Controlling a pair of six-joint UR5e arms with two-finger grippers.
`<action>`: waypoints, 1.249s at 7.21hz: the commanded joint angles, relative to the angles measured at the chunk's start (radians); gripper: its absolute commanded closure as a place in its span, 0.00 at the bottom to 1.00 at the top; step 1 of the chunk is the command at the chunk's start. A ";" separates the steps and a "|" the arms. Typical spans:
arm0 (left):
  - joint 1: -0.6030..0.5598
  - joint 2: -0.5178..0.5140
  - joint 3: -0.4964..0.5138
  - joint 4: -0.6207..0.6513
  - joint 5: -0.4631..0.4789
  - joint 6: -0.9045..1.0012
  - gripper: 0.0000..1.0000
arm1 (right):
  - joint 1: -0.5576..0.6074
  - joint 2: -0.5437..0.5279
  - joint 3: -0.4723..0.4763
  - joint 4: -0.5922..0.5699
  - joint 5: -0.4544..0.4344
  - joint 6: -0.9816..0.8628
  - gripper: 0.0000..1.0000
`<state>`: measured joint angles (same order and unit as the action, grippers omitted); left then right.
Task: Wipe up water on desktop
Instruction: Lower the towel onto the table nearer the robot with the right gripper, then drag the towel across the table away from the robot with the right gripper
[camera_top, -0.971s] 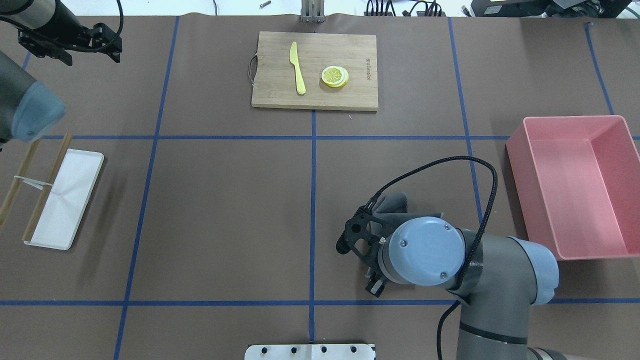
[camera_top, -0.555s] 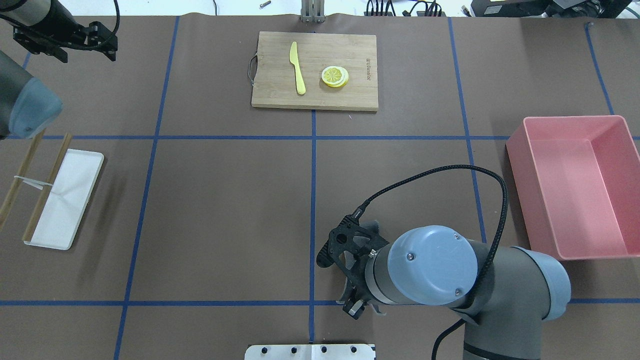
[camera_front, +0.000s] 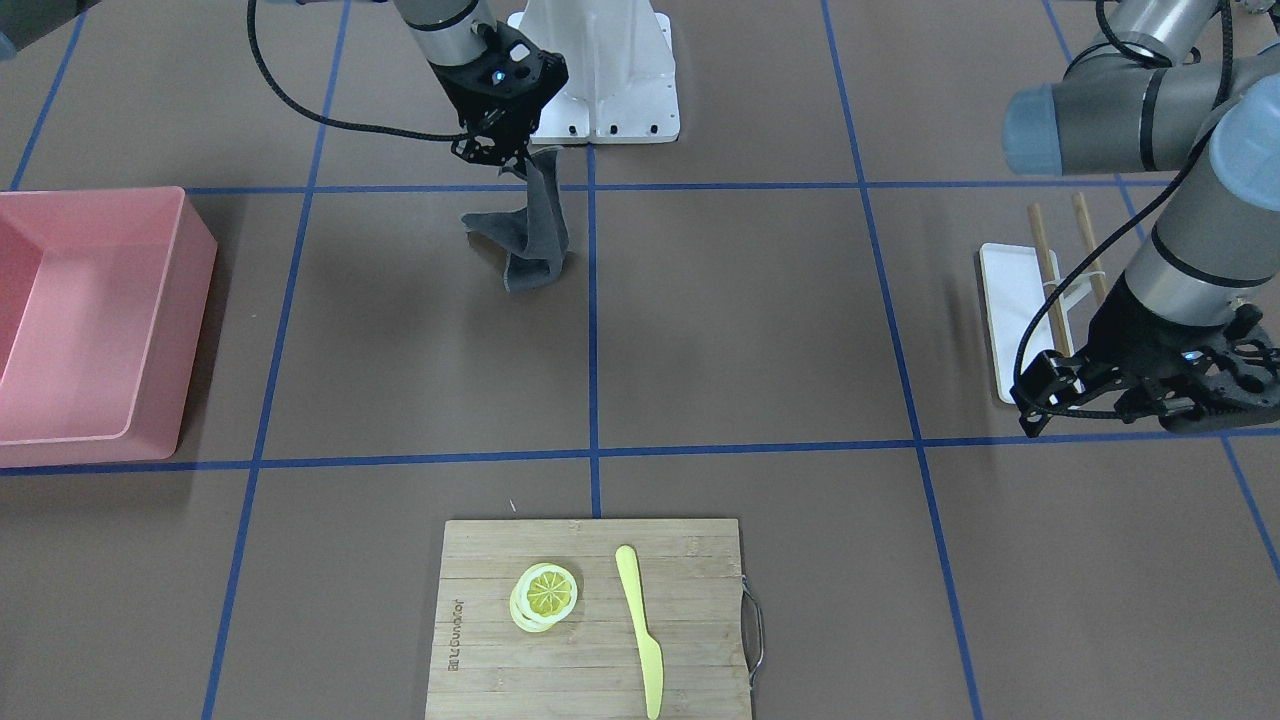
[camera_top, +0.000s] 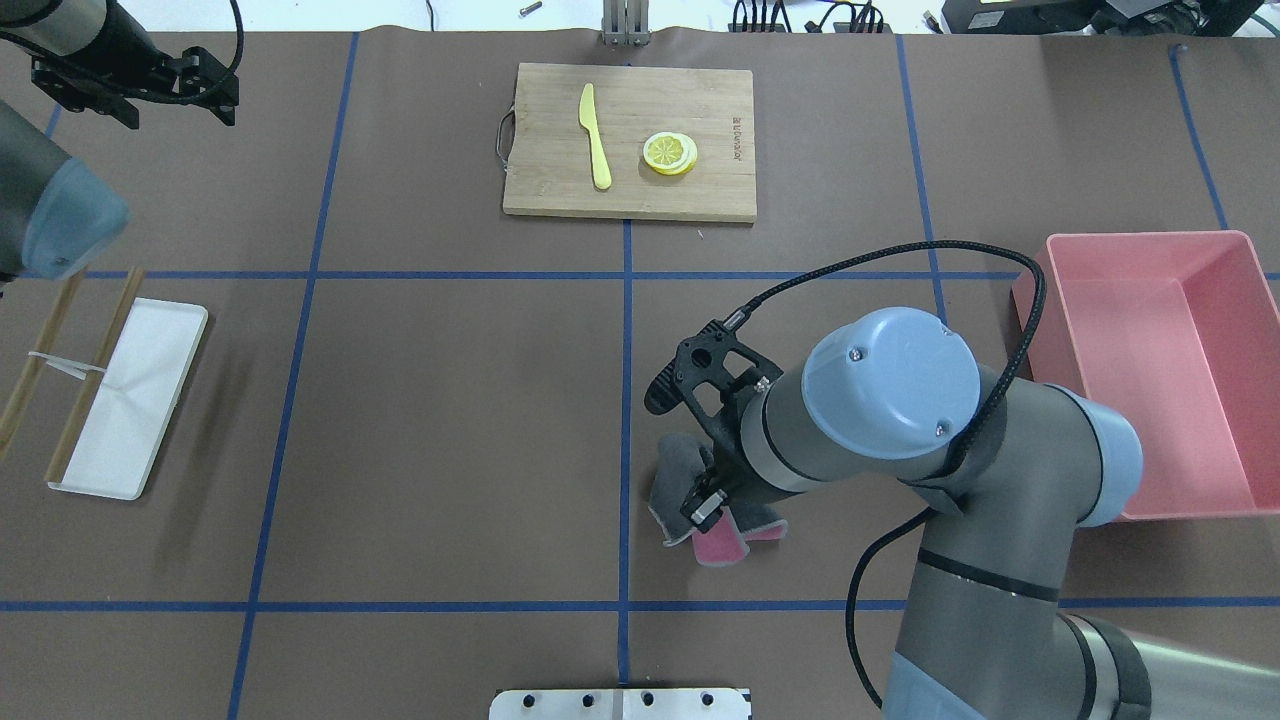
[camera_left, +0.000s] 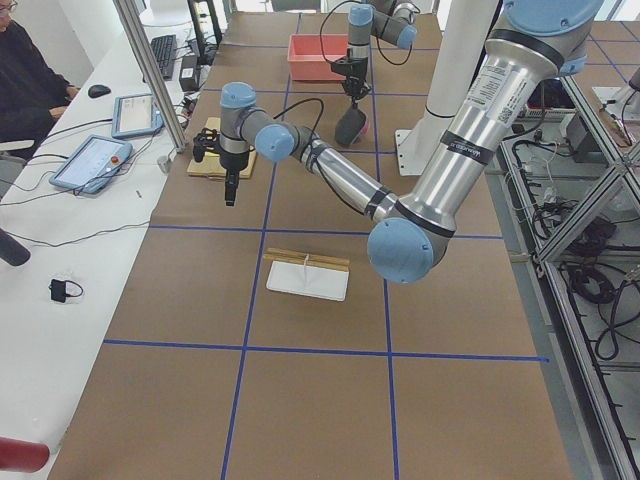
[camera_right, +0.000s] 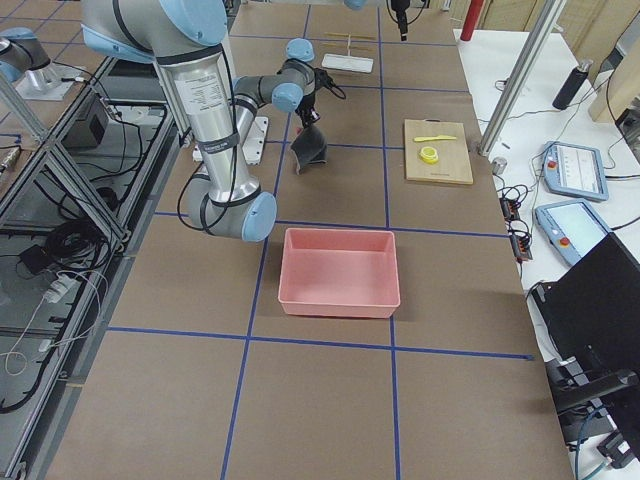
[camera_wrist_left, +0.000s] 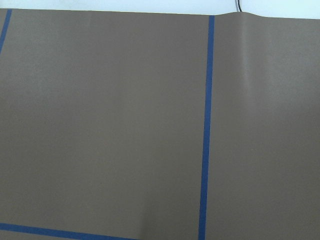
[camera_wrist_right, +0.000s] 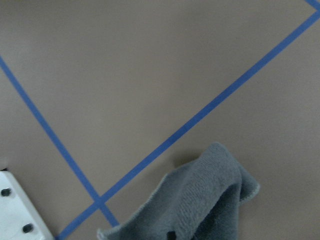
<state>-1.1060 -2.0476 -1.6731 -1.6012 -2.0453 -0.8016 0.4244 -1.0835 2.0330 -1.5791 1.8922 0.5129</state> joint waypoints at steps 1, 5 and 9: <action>0.005 -0.002 0.006 0.000 -0.003 -0.001 0.02 | 0.115 -0.003 -0.098 0.010 0.040 -0.014 1.00; 0.008 -0.014 0.010 -0.003 -0.004 -0.011 0.02 | 0.307 -0.004 -0.311 0.011 0.044 -0.127 1.00; 0.009 -0.020 0.013 0.000 -0.006 -0.011 0.02 | 0.519 0.005 -0.451 0.031 0.133 -0.290 1.00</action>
<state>-1.0969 -2.0678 -1.6602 -1.6022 -2.0508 -0.8130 0.8953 -1.0835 1.6141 -1.5503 2.0165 0.2479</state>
